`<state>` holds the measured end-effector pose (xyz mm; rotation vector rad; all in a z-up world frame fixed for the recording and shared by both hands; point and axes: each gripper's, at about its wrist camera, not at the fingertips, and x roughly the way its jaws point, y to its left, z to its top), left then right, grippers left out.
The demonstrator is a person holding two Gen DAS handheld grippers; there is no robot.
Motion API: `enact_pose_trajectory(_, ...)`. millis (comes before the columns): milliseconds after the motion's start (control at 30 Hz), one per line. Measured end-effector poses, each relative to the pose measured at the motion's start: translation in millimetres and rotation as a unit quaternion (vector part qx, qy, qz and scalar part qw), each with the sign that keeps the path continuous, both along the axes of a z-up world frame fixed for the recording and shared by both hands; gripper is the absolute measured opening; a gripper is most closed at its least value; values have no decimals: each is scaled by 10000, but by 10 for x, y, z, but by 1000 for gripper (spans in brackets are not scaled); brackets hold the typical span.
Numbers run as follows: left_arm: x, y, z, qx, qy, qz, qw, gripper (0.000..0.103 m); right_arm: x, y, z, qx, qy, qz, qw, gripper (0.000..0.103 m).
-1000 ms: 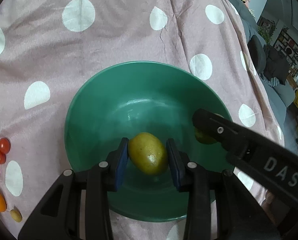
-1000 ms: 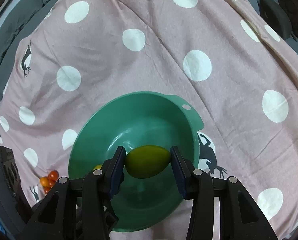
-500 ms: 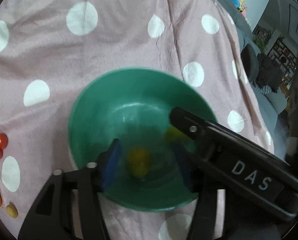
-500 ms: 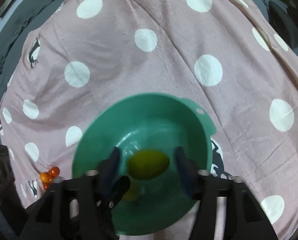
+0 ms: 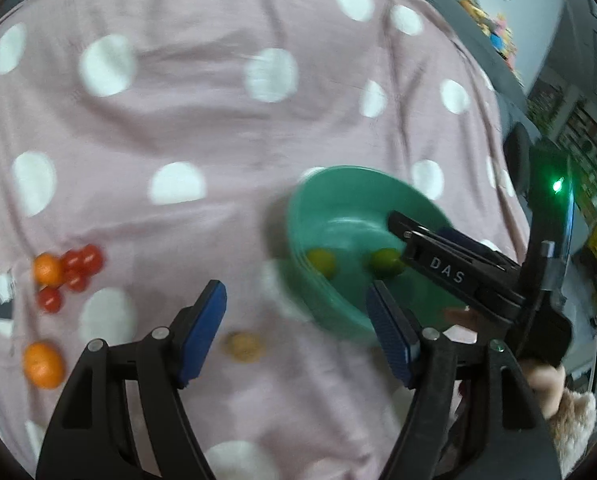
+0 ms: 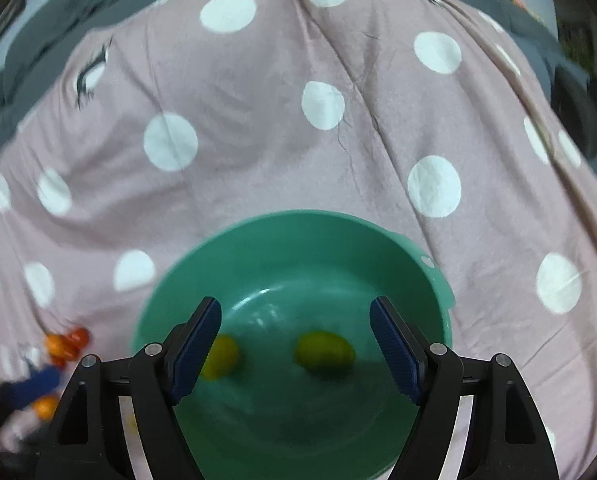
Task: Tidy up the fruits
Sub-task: 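Open the left tool to drop the mango into the bowl, then move the right tool back to the large orange, fingers open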
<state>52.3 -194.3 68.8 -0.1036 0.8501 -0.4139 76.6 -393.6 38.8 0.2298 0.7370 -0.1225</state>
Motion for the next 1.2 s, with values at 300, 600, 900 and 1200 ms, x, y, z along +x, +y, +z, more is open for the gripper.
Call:
enact_pose_trajectory(300, -180, 1086, -111, 115, 232, 1007, 9946, 73, 94, 380, -157, -979, 142, 198, 9949, 78)
enact_pose_trajectory(600, -515, 2115, -294, -121, 399, 1975, 9794, 73, -46, 585, -148, -1801, 195, 212, 9832, 77)
enact_pose_trajectory(900, -599, 2465, -385, -311, 522, 2300, 9713, 71, -521, 560, -169, -1457, 550, 232, 9875, 77)
enact_pose_trajectory(1200, -598, 2486, -399, -436, 542, 2176, 9736, 62, -887, 1063, 336, -888, -305, 918, 9913, 77)
